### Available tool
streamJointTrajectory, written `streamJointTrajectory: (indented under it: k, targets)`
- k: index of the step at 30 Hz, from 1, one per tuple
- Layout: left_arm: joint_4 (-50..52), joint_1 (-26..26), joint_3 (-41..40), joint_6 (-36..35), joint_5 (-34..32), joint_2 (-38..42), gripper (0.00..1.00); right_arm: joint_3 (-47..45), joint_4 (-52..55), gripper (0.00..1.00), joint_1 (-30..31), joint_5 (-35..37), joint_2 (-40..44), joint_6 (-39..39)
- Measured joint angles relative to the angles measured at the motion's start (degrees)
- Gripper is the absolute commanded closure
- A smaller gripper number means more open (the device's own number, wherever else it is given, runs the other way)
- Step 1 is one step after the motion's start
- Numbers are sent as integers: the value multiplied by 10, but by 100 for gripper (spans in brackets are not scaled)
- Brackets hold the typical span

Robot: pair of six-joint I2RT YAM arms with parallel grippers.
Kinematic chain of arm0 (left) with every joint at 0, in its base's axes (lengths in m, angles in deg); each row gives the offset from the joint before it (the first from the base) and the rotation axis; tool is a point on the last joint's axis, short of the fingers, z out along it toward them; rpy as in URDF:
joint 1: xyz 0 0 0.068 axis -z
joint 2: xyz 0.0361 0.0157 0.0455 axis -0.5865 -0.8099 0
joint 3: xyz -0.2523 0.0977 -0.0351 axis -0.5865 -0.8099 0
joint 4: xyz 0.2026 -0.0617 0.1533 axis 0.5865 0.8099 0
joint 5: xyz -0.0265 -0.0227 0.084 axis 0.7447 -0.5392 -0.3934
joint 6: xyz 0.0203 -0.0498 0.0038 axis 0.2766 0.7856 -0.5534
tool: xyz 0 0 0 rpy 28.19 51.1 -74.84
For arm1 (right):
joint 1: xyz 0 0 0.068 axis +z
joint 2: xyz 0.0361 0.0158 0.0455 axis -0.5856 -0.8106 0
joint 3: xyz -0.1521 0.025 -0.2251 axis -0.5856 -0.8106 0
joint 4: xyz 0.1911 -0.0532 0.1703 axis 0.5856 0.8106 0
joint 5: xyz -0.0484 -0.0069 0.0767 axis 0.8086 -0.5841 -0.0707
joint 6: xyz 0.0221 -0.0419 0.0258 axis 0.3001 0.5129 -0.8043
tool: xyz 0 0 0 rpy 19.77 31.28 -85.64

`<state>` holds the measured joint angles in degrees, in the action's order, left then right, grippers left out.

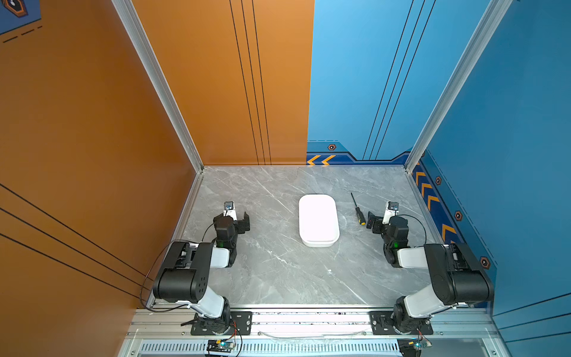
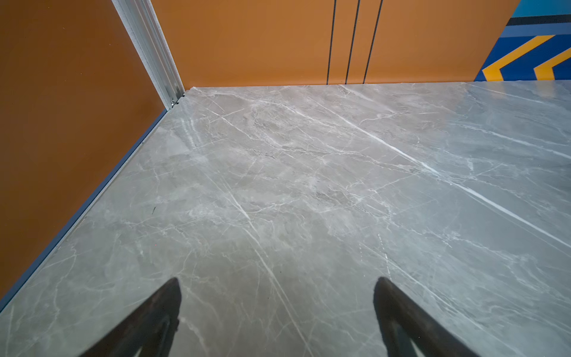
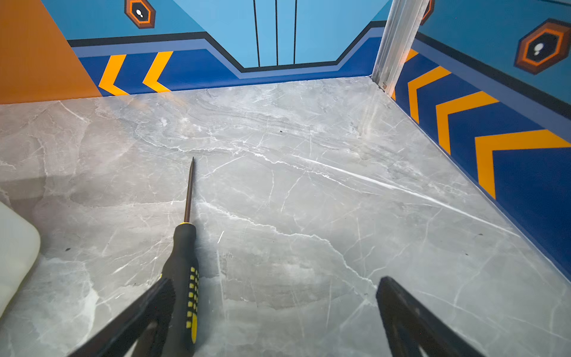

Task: Put the screwdriver in the bin
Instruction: Pick up the screwdriver from the middle-right of the table.

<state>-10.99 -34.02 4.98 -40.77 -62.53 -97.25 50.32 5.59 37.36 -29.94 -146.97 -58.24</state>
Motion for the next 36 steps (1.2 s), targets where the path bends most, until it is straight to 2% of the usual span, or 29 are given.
streamJointTrajectory:
  k: [6, 9, 12, 15, 19, 22, 25, 30, 36]
  targets:
    - [13, 8, 0, -6, -5, 9, 2, 0, 0, 0, 0, -1, 0, 0]
    - [67, 31, 7, -16, -31, 54, 2, 0, 1, 0, -9, -19, 0, 0]
    - [163, 61, 54, -21, -57, 114, 2, 13, 23, 3, -9, -22, 2, 2]
    - [258, 86, 134, -3, -49, 155, 2, 82, 147, 7, -7, -35, 17, 5]
    - [315, 115, 200, 40, -24, 174, 2, 268, 359, 14, -9, -94, 18, 15]
    - [350, 128, 227, 89, 18, 156, 2, 429, 518, 14, -8, -144, -8, 30]
    - [386, 128, 247, 139, 58, 113, 2, 535, 641, 15, -8, -173, -51, 45]
    - [428, 129, 264, 199, 104, 52, 2, 582, 797, 22, -3, -203, -116, 55]
    - [440, 137, 261, 228, 118, 45, 2, 582, 908, 28, 17, -207, -189, 59]
